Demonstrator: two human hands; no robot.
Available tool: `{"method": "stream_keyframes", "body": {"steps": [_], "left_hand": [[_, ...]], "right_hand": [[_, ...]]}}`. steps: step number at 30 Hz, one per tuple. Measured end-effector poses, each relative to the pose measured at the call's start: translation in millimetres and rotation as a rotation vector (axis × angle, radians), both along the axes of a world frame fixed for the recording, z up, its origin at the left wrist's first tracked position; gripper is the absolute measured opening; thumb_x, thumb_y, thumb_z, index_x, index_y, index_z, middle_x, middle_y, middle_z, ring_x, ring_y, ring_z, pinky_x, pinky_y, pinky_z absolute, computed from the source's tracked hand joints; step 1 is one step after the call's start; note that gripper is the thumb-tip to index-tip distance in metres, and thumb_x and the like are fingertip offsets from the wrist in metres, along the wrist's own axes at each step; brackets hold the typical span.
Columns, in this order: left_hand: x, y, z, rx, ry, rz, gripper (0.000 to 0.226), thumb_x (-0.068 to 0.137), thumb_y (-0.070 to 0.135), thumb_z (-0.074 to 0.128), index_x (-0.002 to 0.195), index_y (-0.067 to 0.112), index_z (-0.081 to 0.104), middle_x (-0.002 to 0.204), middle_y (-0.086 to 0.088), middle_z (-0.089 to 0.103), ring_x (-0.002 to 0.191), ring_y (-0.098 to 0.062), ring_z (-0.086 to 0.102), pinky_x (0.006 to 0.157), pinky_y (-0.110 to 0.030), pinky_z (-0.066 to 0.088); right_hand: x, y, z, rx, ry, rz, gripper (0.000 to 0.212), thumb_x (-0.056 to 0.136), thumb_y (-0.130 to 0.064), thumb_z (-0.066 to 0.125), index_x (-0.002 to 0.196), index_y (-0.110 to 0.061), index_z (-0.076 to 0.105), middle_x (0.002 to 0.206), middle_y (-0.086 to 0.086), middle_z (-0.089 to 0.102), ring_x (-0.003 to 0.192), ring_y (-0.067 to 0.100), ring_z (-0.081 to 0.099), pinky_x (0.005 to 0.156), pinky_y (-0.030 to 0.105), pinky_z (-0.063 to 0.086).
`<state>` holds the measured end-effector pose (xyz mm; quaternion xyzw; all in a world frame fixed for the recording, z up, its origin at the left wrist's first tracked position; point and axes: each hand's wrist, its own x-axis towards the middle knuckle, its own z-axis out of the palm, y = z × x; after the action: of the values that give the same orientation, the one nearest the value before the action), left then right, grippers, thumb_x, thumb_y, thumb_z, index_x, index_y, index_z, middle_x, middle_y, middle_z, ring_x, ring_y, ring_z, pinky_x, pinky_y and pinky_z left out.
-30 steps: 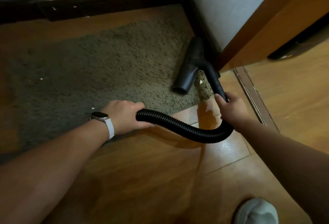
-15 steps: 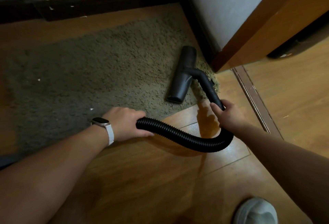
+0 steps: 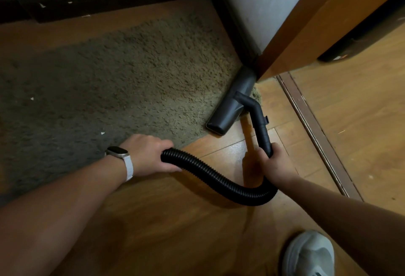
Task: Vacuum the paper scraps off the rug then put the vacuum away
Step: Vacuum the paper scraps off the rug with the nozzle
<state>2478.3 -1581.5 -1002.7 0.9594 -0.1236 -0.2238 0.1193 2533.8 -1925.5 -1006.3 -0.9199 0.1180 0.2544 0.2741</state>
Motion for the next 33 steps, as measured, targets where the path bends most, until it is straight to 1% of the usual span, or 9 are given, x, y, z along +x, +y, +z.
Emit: {"method": "stream_keyframes", "body": {"steps": [2,5,7,13,17,22,24,26,33], "left_hand": [[-1,1,0,-0.007,-0.006,-0.001,0.065,0.07,0.09,0.034,0.105,0.04,0.056,0.085,0.016,0.062,0.08,-0.005,0.06,0.071,-0.027,0.051],[-5,2,-1,-0.001,-0.027,-0.018,0.084,0.057,0.095,0.015,0.105,0.04,0.056,0.085,0.016,0.063,0.079,-0.004,0.06,0.071,-0.026,0.052],[-9,3,-2,-0.008,-0.033,-0.016,0.084,0.056,0.096,0.014,0.103,0.04,0.056,0.084,0.016,0.062,0.078,-0.003,0.06,0.07,-0.026,0.051],[-12,1,-1,-0.031,-0.037,-0.015,0.085,0.054,0.095,0.012,0.1,0.039,0.056,0.083,0.016,0.062,0.077,-0.003,0.059,0.067,-0.024,0.048],[-12,1,-2,-0.028,-0.037,-0.022,0.085,0.055,0.095,0.012,0.102,0.039,0.056,0.085,0.016,0.063,0.078,-0.004,0.06,0.068,-0.024,0.049],[-11,-5,-4,-0.026,-0.002,-0.034,0.076,0.062,0.095,0.022,0.103,0.04,0.054,0.085,0.017,0.061,0.078,-0.003,0.058,0.07,-0.024,0.049],[-11,-7,-4,-0.036,0.004,-0.031,0.072,0.064,0.094,0.027,0.103,0.039,0.054,0.085,0.016,0.061,0.079,-0.004,0.059,0.071,-0.025,0.05],[-11,-5,-3,-0.047,-0.015,-0.015,0.079,0.058,0.096,0.021,0.102,0.04,0.055,0.085,0.016,0.062,0.078,-0.004,0.059,0.069,-0.025,0.049],[-9,-3,1,-0.069,-0.047,0.008,0.088,0.052,0.098,0.01,0.101,0.041,0.056,0.082,0.018,0.062,0.078,-0.003,0.06,0.071,-0.027,0.052]], "right_hand": [[-10,1,-3,-0.012,-0.034,-0.026,0.029,0.098,-0.05,0.052,0.1,-0.021,0.052,0.08,0.006,0.063,0.069,0.02,0.064,0.056,0.032,0.05],[-18,4,-3,-0.016,-0.065,-0.028,0.029,0.098,-0.05,0.052,0.094,-0.021,0.052,0.076,0.006,0.063,0.065,0.02,0.063,0.052,0.031,0.046],[-16,5,-3,-0.026,-0.088,-0.031,0.029,0.096,-0.051,0.053,0.091,-0.023,0.051,0.075,0.005,0.063,0.064,0.02,0.063,0.052,0.032,0.047],[-4,10,0,-0.036,-0.142,-0.002,0.026,0.096,-0.049,0.055,0.093,-0.023,0.051,0.074,0.003,0.063,0.065,0.022,0.064,0.059,0.043,0.058],[-3,12,3,-0.044,-0.164,0.015,0.024,0.096,-0.046,0.056,0.097,-0.022,0.052,0.074,0.003,0.064,0.066,0.02,0.063,0.058,0.037,0.054],[19,12,12,-0.126,-0.154,0.186,0.022,0.097,-0.044,0.056,0.099,-0.023,0.051,0.07,-0.001,0.058,0.059,0.012,0.057,0.046,0.025,0.036],[30,17,18,-0.176,-0.157,0.297,0.022,0.098,-0.045,0.055,0.1,-0.023,0.049,0.07,-0.001,0.057,0.059,0.012,0.055,0.046,0.026,0.036],[39,21,22,-0.216,-0.162,0.35,0.024,0.097,-0.047,0.055,0.101,-0.023,0.05,0.071,-0.001,0.056,0.061,0.012,0.055,0.047,0.027,0.036],[35,22,24,-0.167,-0.122,0.303,0.023,0.098,-0.045,0.055,0.101,-0.022,0.051,0.074,0.0,0.058,0.061,0.013,0.057,0.048,0.027,0.039]]}}
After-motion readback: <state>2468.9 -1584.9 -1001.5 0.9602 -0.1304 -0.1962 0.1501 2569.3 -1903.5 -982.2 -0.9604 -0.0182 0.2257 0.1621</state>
